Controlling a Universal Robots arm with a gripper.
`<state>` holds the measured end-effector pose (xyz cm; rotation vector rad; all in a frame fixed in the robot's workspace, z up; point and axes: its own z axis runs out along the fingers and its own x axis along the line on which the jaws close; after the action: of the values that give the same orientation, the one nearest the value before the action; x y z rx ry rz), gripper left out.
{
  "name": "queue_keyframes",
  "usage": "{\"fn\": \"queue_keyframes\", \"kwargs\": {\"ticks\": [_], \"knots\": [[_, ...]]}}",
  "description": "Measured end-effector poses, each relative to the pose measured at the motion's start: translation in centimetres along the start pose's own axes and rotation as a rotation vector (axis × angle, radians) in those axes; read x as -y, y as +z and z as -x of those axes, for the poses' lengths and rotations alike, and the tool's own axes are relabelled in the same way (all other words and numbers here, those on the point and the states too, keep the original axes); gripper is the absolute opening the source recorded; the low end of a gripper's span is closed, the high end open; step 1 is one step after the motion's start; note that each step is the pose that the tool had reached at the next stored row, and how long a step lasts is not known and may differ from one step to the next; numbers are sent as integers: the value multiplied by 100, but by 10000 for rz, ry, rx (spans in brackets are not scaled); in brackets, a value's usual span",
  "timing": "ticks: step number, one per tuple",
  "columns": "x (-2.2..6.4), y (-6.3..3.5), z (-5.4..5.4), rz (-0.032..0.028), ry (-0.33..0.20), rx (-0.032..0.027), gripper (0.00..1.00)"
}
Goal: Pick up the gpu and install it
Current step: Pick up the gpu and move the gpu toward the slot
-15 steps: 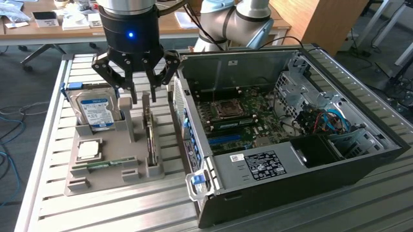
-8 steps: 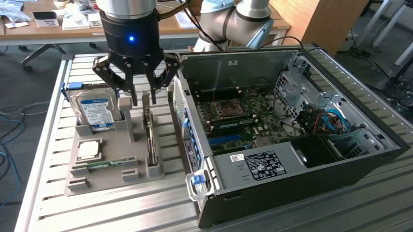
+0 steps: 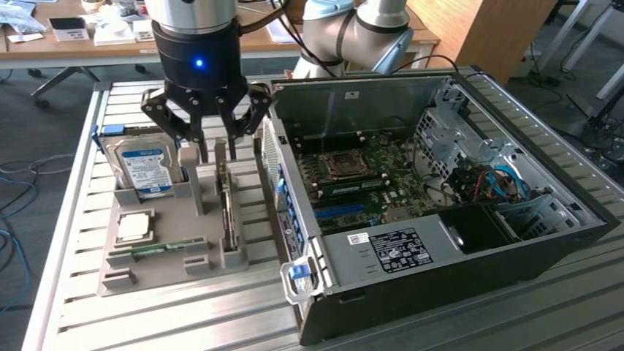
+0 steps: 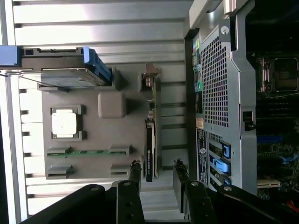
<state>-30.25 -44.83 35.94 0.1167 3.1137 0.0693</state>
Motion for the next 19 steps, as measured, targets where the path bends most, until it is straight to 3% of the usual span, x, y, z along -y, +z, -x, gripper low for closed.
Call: {"fn": "queue_keyframes", "kwargs": {"ticks": [19], "knots": [[4,91,-2,0,0,0,42]]}}
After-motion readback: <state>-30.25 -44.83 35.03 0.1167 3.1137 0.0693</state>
